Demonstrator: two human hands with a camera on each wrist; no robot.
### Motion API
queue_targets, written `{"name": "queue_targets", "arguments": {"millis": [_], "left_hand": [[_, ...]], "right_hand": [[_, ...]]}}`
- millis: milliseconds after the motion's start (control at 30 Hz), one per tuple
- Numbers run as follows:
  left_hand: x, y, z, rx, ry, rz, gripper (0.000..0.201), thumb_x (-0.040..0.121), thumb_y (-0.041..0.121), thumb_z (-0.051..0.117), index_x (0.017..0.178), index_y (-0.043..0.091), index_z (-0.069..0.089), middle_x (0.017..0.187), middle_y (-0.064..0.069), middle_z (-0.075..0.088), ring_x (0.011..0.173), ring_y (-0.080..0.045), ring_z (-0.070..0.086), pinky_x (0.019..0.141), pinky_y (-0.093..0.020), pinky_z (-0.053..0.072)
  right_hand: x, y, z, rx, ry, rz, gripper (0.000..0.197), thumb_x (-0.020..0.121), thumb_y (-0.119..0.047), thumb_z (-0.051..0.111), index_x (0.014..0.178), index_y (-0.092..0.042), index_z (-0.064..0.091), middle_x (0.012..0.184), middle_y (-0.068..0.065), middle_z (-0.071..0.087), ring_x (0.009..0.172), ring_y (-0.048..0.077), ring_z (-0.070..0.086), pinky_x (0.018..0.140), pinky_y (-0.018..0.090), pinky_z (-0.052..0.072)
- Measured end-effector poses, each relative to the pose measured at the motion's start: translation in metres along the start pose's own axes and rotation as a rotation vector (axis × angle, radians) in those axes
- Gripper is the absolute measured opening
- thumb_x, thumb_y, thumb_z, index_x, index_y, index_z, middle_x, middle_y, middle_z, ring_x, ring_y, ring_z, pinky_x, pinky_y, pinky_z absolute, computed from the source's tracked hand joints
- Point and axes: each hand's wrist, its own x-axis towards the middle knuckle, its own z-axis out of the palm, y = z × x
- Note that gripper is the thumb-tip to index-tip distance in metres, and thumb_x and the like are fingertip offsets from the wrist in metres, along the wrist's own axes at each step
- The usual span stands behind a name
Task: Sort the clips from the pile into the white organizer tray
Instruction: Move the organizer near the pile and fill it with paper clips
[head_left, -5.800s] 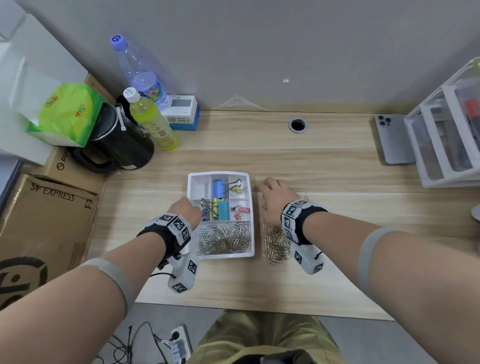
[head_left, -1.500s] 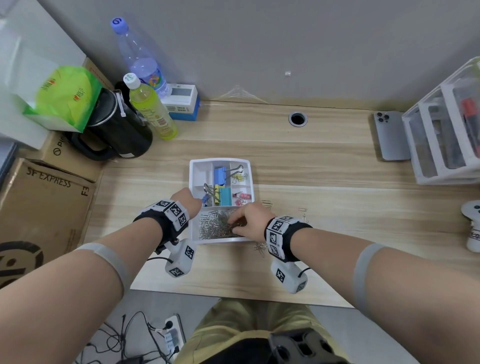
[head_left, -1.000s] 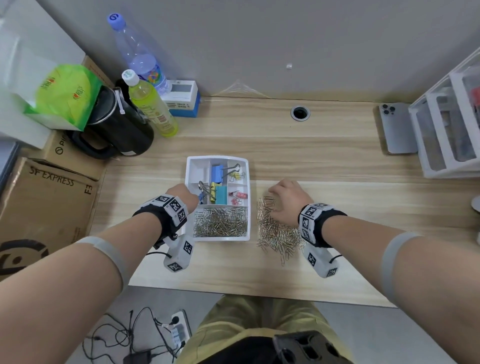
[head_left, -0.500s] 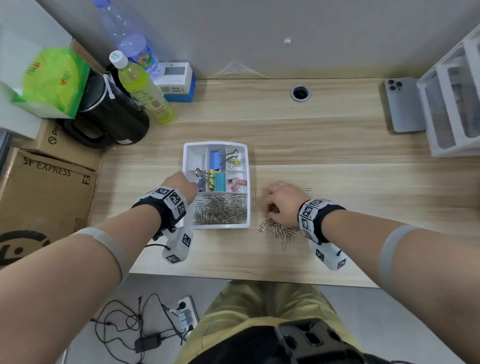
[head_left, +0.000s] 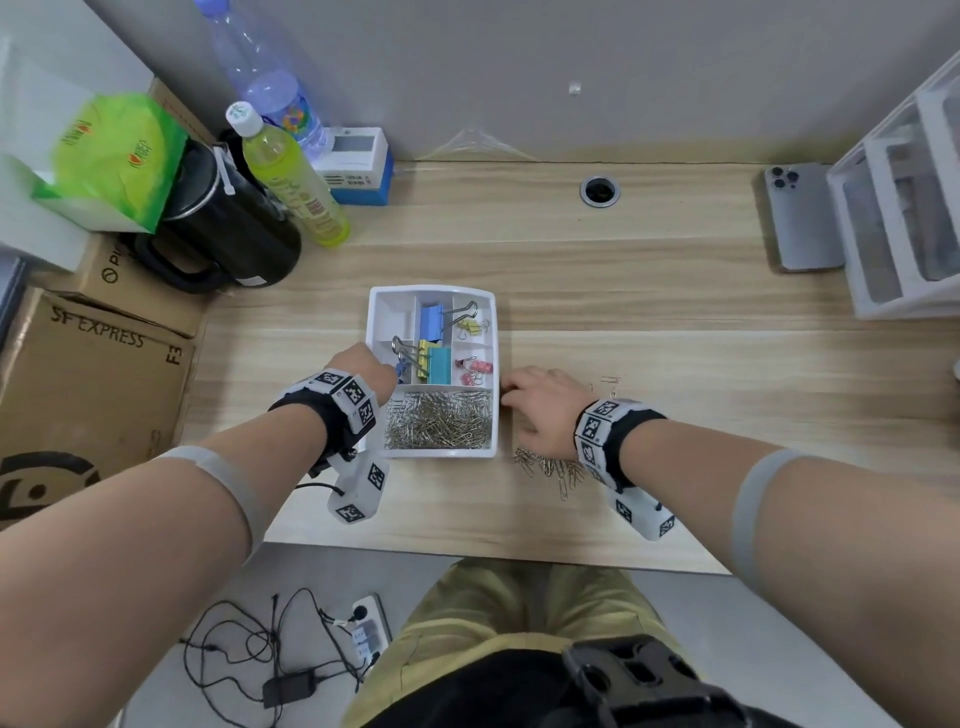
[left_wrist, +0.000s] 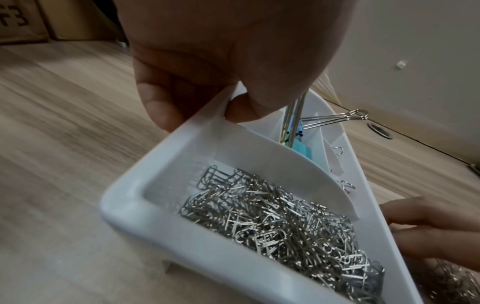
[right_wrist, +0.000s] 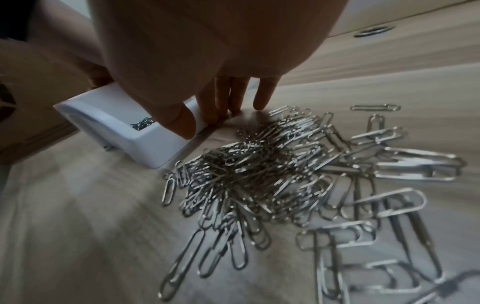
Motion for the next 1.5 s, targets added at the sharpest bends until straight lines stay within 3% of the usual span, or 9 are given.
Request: {"name": "queue_targets", "arguments": {"millis": [167, 367, 567, 833, 900, 1067, 1200, 1400, 1500], "left_hand": [[-0.001, -0.002, 0.000, 0.001, -0.002, 0.024, 0.009, 0.093, 0.018, 0.044, 0.099, 0.011, 0.045, 0.091, -0.010, 0.053, 0.070, -0.023, 0.051, 0.063, -0.030, 0.042], [-0.003, 0.005, 0.006, -0.022, -0.002, 0.023, 0.010, 0.094, 0.016, 0.043, 0.096, 0.007, 0.047, 0.074, -0.005, 0.049, 0.061, -0.018, 0.048, 0.058, -0.029, 0.041], [-0.004, 0.013, 0.010, -0.045, -0.008, 0.025, 0.011, 0.093, 0.016, 0.045, 0.093, 0.006, 0.049, 0.075, -0.007, 0.053, 0.061, -0.018, 0.048, 0.059, -0.029, 0.042], [-0.005, 0.013, 0.011, -0.038, -0.012, 0.037, 0.013, 0.094, 0.016, 0.045, 0.093, 0.004, 0.049, 0.073, -0.007, 0.052, 0.061, -0.019, 0.049, 0.052, -0.026, 0.039], [-0.006, 0.014, 0.011, -0.032, -0.012, 0.036, 0.014, 0.094, 0.017, 0.046, 0.089, 0.004, 0.050, 0.073, -0.007, 0.052, 0.060, -0.020, 0.050, 0.052, -0.026, 0.039], [-0.006, 0.014, 0.012, -0.046, -0.008, 0.019, 0.024, 0.094, 0.017, 0.046, 0.072, 0.008, 0.045, 0.070, -0.007, 0.052, 0.065, -0.023, 0.051, 0.061, -0.030, 0.043], [-0.006, 0.015, 0.014, -0.061, -0.010, 0.010, 0.026, 0.094, 0.015, 0.045, 0.069, 0.010, 0.042, 0.070, -0.007, 0.051, 0.060, -0.020, 0.048, 0.056, -0.029, 0.041], [-0.005, 0.012, 0.017, -0.093, -0.007, 0.021, 0.025, 0.093, 0.013, 0.044, 0.069, 0.010, 0.041, 0.069, -0.006, 0.050, 0.057, -0.020, 0.046, 0.053, -0.027, 0.037], [-0.005, 0.012, 0.017, -0.102, 0.000, 0.032, 0.025, 0.093, 0.012, 0.043, 0.068, 0.010, 0.041, 0.068, -0.006, 0.049, 0.057, -0.019, 0.046, 0.052, -0.027, 0.037]], "right_hand": [[-0.012, 0.006, 0.005, -0.080, 0.037, -0.066, 0.034, 0.084, -0.032, 0.050, 0.113, -0.025, 0.066, 0.117, -0.005, 0.054, 0.113, 0.020, 0.050, 0.096, 0.039, 0.039], [-0.037, 0.028, -0.008, -0.041, 0.064, 0.085, 0.032, 0.080, -0.039, 0.054, 0.106, -0.026, 0.069, 0.109, -0.003, 0.054, 0.109, 0.019, 0.047, 0.092, 0.038, 0.039], [-0.053, 0.056, -0.019, 0.040, 0.064, 0.502, 0.067, 0.070, -0.051, 0.065, 0.128, -0.020, 0.049, 0.126, 0.003, 0.042, 0.117, 0.023, 0.040, 0.096, 0.042, 0.046], [-0.056, 0.044, -0.004, 0.337, -0.018, 0.331, 0.072, 0.067, -0.040, 0.072, 0.133, -0.020, 0.051, 0.111, -0.005, 0.045, 0.106, 0.017, 0.051, 0.096, 0.040, 0.049], [-0.059, 0.046, -0.004, 0.338, 0.054, 0.358, 0.086, 0.060, -0.048, 0.076, 0.136, -0.023, 0.046, 0.115, -0.005, 0.042, 0.111, 0.017, 0.048, 0.095, 0.041, 0.050], [-0.073, 0.053, -0.001, 0.126, -0.062, 0.409, 0.128, 0.035, -0.048, 0.085, 0.144, -0.038, 0.018, 0.130, -0.003, 0.027, 0.121, 0.021, 0.033, 0.092, 0.042, 0.052], [-0.063, 0.043, 0.011, 0.107, -0.045, 0.386, 0.131, 0.042, -0.039, 0.094, 0.150, -0.030, 0.020, 0.134, 0.002, 0.024, 0.121, 0.024, 0.033, 0.100, 0.036, 0.046], [-0.049, 0.028, 0.015, 0.255, 0.073, 0.342, 0.091, 0.069, -0.035, 0.085, 0.146, -0.026, 0.037, 0.137, 0.004, 0.032, 0.123, 0.023, 0.037, 0.109, 0.037, 0.037], [-0.049, 0.024, 0.014, 0.287, 0.088, 0.347, 0.093, 0.068, -0.042, 0.081, 0.146, -0.024, 0.033, 0.135, 0.005, 0.032, 0.124, 0.026, 0.038, 0.108, 0.040, 0.039]]}}
